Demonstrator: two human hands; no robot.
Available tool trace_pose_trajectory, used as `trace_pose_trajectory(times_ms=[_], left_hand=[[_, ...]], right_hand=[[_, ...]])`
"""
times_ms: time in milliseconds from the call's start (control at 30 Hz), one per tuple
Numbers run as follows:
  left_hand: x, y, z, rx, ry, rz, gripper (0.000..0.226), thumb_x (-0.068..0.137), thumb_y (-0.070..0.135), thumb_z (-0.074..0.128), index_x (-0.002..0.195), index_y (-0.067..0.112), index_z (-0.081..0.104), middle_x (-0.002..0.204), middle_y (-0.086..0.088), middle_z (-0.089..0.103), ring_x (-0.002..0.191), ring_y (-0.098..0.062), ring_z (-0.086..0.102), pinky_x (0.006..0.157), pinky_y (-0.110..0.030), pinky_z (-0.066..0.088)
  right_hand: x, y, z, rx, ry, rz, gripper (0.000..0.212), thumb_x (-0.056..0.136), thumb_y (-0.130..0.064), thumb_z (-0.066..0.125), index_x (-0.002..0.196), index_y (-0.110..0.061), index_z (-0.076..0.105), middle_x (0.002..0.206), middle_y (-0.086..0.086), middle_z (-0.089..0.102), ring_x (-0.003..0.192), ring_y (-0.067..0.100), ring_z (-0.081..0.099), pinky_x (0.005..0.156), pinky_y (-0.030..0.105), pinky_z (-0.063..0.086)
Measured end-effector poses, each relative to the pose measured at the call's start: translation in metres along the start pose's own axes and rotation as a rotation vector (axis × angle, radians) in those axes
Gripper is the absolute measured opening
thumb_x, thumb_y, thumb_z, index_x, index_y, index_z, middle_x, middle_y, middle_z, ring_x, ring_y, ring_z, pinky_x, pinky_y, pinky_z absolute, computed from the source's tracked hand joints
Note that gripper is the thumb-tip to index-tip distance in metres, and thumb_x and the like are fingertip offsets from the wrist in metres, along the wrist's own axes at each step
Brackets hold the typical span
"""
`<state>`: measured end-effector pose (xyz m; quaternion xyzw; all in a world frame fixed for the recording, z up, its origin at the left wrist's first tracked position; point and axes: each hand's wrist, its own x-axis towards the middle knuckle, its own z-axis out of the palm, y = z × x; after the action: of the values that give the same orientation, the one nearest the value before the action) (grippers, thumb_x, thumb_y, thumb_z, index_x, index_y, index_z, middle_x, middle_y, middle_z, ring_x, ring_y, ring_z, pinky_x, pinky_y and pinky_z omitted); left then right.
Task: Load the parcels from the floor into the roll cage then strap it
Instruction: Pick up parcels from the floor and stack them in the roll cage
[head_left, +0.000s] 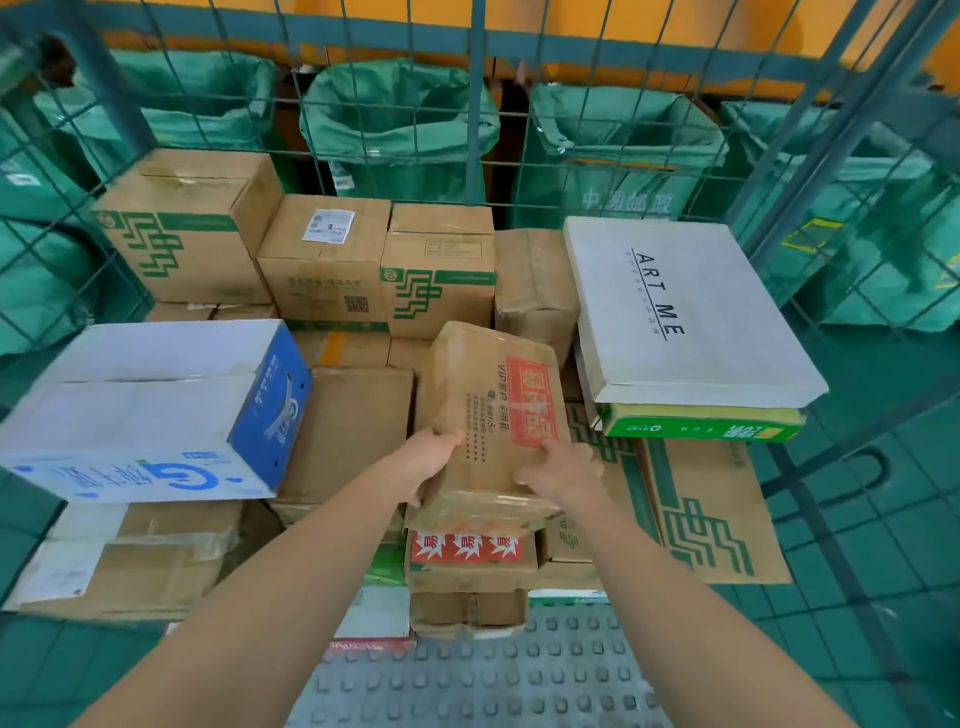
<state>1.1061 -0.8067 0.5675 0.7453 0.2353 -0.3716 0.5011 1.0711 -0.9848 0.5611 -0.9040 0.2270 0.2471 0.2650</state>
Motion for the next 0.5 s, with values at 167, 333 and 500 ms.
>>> trace_pose_trajectory(times_ms=[167,333,500], left_hand=[[-0.004,-0.015,0.001,-0.020,0.066,-0.060,0.044,0.104,0.038,0.037,0.142,0.016,0.041,0.143,-0.010,0.049,0.127,-0.034,0.049,0.096,-0.049,0.049],[-0.006,-0.018,0.001,-0.019,0.276,0.028,0.048,0.103,0.027,0.043,0.143,0.002,0.041,0.142,-0.015,0.050,0.127,-0.034,0.049,0.098,-0.034,0.042],[-0.016,-0.021,-0.006,-0.068,0.364,0.018,0.064,0.099,0.032,0.050,0.152,0.007,0.025,0.148,-0.015,0.042,0.130,-0.034,0.046,0.104,-0.040,0.042]], right_hand=[[0.006,0.014,0.004,0.258,-0.148,-0.031,0.103,0.076,-0.036,0.081,0.157,-0.033,0.018,0.159,0.014,0.022,0.142,0.035,0.032,0.114,0.048,0.036],[0.010,0.000,0.016,0.363,-0.259,-0.112,0.119,0.068,-0.023,0.085,0.159,-0.027,0.009,0.156,0.009,0.034,0.141,0.027,0.037,0.114,0.044,0.039],[0.012,0.012,0.011,0.275,-0.375,-0.198,0.113,0.080,-0.020,0.079,0.158,-0.033,-0.002,0.165,0.004,0.001,0.149,0.029,0.022,0.118,0.046,0.032]])
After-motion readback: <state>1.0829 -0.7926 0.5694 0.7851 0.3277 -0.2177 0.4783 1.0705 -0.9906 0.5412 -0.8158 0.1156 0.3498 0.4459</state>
